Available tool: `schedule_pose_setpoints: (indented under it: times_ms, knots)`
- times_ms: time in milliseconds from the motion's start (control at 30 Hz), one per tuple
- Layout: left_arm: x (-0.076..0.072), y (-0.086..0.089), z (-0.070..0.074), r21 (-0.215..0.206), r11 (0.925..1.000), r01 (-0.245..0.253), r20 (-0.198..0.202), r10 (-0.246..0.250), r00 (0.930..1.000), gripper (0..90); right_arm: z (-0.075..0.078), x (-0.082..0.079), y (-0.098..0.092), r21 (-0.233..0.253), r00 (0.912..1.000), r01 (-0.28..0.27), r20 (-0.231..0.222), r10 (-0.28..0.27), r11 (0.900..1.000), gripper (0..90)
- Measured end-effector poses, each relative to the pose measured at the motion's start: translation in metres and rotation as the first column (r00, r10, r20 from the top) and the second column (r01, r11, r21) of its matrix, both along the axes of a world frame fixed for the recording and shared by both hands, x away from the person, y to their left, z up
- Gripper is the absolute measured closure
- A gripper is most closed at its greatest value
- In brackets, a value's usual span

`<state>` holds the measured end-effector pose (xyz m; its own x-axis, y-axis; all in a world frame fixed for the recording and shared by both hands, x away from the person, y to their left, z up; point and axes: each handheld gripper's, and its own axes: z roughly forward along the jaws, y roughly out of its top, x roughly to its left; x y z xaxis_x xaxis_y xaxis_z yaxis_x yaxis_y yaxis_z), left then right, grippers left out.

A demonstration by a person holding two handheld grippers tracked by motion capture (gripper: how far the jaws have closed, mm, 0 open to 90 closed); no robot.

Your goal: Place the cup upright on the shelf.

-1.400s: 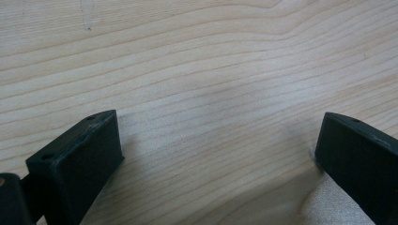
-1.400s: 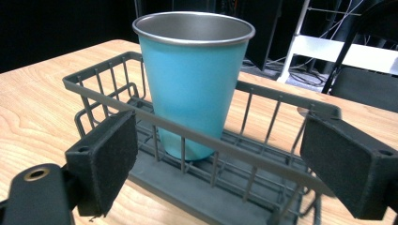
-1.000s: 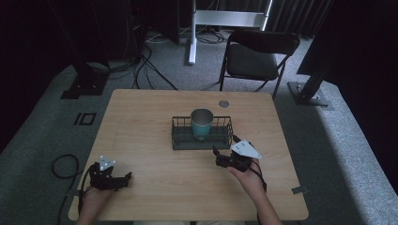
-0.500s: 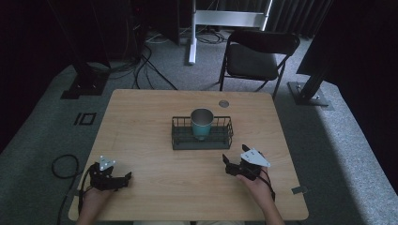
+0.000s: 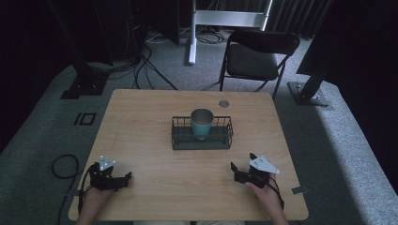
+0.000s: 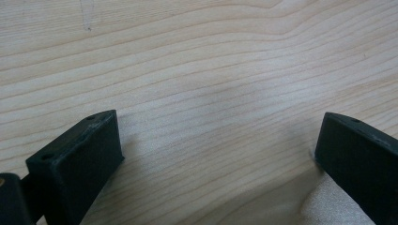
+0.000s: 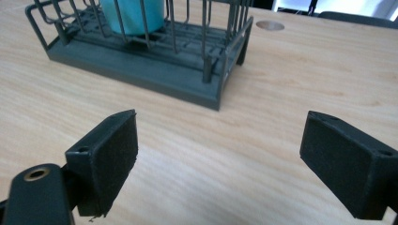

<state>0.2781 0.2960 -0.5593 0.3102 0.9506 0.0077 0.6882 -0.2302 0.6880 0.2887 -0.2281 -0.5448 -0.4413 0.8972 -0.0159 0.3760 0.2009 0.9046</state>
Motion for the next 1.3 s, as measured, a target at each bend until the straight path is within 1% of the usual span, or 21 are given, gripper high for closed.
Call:
schedule_pose_setpoints:
  times_ms: [100,233,300,333,467,533,633,667,733,767,867,900,933,967,1033,1067,1100,1133,1167,1233,1300]
  knots:
    - [0.0,0.0,0.0,-0.001,1.0,0.0,0.0,0.0,1.0,1.5,-0.001,-0.003,-0.004,-0.003,0.9999,-0.005,-0.013,0.005,1.0,11.4]
    - [0.0,0.0,0.0,0.0,1.0,0.0,0.0,0.0,1.0,1.5,-0.003,-0.01,-0.015,-0.01,0.9992,-0.007,-0.04,0.007,1.0,11.3]
    - [0.0,0.0,0.0,-0.001,1.0,0.0,0.0,0.0,1.0,1.5,-0.004,-0.012,-0.017,-0.012,0.999,-0.002,-0.044,0.002,1.0,11.4]
    - [0.0,0.0,0.0,0.0,1.0,0.0,0.0,0.0,1.0,1.5,-0.006,-0.014,-0.022,-0.011,0.9982,0.006,-0.059,-0.006,1.0,11.3]
    - [0.0,0.0,0.0,0.0,1.0,0.0,0.0,0.0,1.0,1.5,-0.01,-0.017,-0.032,-0.019,0.9961,0.024,-0.085,-0.025,1.0,11.4]
    - [0.0,0.0,0.0,0.0,1.0,0.0,0.0,0.0,1.0,1.5,-0.009,-0.019,-0.034,-0.018,0.9958,0.028,-0.087,-0.03,0.999,11.4]
    - [0.0,0.0,0.0,-0.001,1.0,0.0,0.0,0.0,1.0,1.5,-0.01,-0.022,-0.043,-0.032,0.9928,0.028,-0.115,-0.032,0.999,11.3]
    - [0.0,0.0,0.0,-0.001,1.0,0.0,0.0,0.0,1.0,1.5,-0.01,-0.023,-0.044,-0.034,0.9916,0.026,-0.126,-0.03,0.999,11.4]
    - [0.0,0.0,0.0,-0.001,1.0,0.0,0.0,0.0,1.0,1.5,-0.011,-0.025,-0.047,-0.057,0.9885,0.019,-0.148,-0.028,0.998,11.4]
    - [0.0,0.0,0.0,-0.001,1.0,0.0,0.001,0.0,1.0,1.5,-0.011,-0.026,-0.048,-0.061,0.9867,0.016,-0.161,-0.026,0.998,11.3]
    - [0.0,0.0,0.0,-0.001,1.0,0.0,0.0,0.0,1.0,1.5,-0.012,-0.027,-0.052,-0.055,0.9821,0.013,-0.187,-0.023,0.998,11.4]
    - [0.0,0.0,0.0,-0.001,1.0,0.0,0.0,0.0,1.0,1.5,-0.012,-0.027,-0.052,-0.055,0.9821,0.013,-0.187,-0.023,0.998,11.4]
    - [0.0,0.0,0.0,-0.001,1.0,0.0,0.001,0.0,1.0,1.5,-0.012,-0.027,-0.053,-0.057,0.9783,0.012,-0.206,-0.023,0.998,11.4]
    - [0.0,0.0,0.0,-0.001,1.0,0.0,0.001,0.0,1.0,1.5,-0.012,-0.027,-0.054,-0.063,0.9762,0.009,-0.216,-0.023,0.998,11.4]
    - [0.0,0.0,0.0,-0.001,1.0,0.0,0.0,0.0,1.0,1.5,-0.014,-0.027,-0.054,-0.076,0.9673,-0.015,-0.254,-0.005,0.997,11.4]
    - [0.0,0.0,0.0,-0.001,1.0,0.0,0.0,0.0,1.0,1.5,-0.014,-0.028,-0.054,-0.089,0.964,-0.028,-0.266,0.003,0.996,11.4]
    - [0.0,0.0,0.0,-0.001,1.0,0.0,0.0,0.0,1.0,1.5,-0.014,-0.028,-0.054,-0.089,0.964,-0.028,-0.266,0.003,0.996,11.4]
    - [0.0,0.0,0.0,-0.001,1.0,0.0,0.0,0.0,1.0,1.5,-0.015,-0.028,-0.054,-0.095,0.9612,-0.041,-0.275,0.013,0.995,11.3]
    - [0.0,0.0,0.0,-0.001,1.0,0.0,0.0,0.0,1.0,1.5,-0.015,-0.029,-0.053,-0.101,0.956,-0.063,-0.292,0.031,0.993,11.4]
    - [0.0,0.0,0.0,-0.001,1.0,0.0,0.0,0.0,1.0,1.5,-0.015,-0.03,-0.053,-0.121,0.9566,-0.075,-0.289,0.038,0.99,11.4]
    - [0.0,0.0,0.0,-0.001,1.0,0.001,0.0,-0.001,1.0,1.5,-0.016,-0.03,-0.053,-0.125,0.9566,-0.08,-0.288,0.041,0.989,11.4]
